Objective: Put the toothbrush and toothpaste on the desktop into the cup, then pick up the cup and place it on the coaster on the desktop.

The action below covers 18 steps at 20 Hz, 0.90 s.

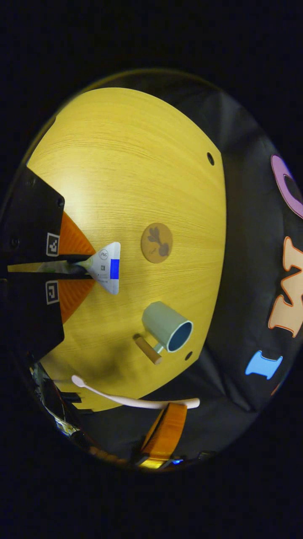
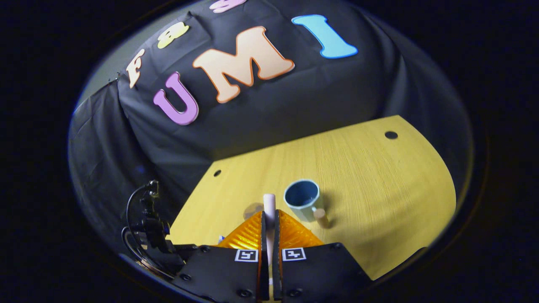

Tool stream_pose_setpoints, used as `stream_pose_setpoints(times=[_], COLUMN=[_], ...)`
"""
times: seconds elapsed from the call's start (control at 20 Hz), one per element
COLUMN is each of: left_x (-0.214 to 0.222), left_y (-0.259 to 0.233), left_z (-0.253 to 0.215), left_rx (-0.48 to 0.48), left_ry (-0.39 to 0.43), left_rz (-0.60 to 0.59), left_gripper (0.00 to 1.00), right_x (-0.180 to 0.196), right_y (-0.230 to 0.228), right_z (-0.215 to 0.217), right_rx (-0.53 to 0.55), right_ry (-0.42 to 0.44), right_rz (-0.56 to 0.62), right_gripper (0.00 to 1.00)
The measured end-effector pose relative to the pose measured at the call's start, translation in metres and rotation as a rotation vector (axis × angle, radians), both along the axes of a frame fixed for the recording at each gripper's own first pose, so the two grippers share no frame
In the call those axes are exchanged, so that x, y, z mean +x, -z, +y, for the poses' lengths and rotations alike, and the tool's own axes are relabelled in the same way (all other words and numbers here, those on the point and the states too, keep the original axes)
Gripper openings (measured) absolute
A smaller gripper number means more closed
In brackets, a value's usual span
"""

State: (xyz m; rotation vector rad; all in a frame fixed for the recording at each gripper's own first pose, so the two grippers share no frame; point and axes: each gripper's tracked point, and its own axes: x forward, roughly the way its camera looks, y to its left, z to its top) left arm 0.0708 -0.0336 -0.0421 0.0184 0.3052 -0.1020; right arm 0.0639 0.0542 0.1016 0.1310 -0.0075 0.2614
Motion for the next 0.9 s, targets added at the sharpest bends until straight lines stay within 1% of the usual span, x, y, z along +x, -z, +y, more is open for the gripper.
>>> stream_pose_setpoints(times=[0.1, 0.2, 0.35, 0.5, 0.55, 0.7, 0.8, 0.9], left_x=[0.003, 0.001, 0.014, 0.028, 0.024, 0.014, 0.007, 0.010], left_y=[-0.024, -0.048, -0.086, -0.122, -0.133, -0.164, -0.191, -0.214], left_z=[-0.002, -0.005, -0.013, -0.029, -0.031, -0.045, -0.063, -0.084], left_rx=[0.005, 0.014, 0.038, 0.054, 0.058, 0.056, 0.042, 0.020], left_ry=[0.021, 0.043, 0.090, 0.150, 0.162, 0.206, 0.241, 0.277], left_rz=[-0.077, -0.158, -0.298, -0.418, -0.459, -0.552, -0.603, -0.641], left_gripper=[0.06, 0.06, 0.06, 0.06, 0.06, 0.06, 0.06, 0.06], right_x=[0.011, 0.022, 0.042, 0.062, 0.073, 0.094, 0.107, 0.119], right_y=[-0.028, -0.048, -0.082, -0.101, -0.101, -0.092, -0.081, -0.063], right_z=[0.002, 0.000, -0.009, -0.030, -0.036, -0.036, -0.037, -0.036], right_rx=[0.013, 0.024, 0.062, 0.076, 0.071, 0.052, 0.040, 0.033], right_ry=[-0.003, 0.008, 0.032, 0.105, 0.130, 0.145, 0.158, 0.170], right_rz=[-0.083, -0.139, -0.257, -0.336, -0.349, -0.365, -0.360, -0.341], right_gripper=[0.06, 0.06, 0.06, 0.06, 0.06, 0.06, 0.06, 0.06])
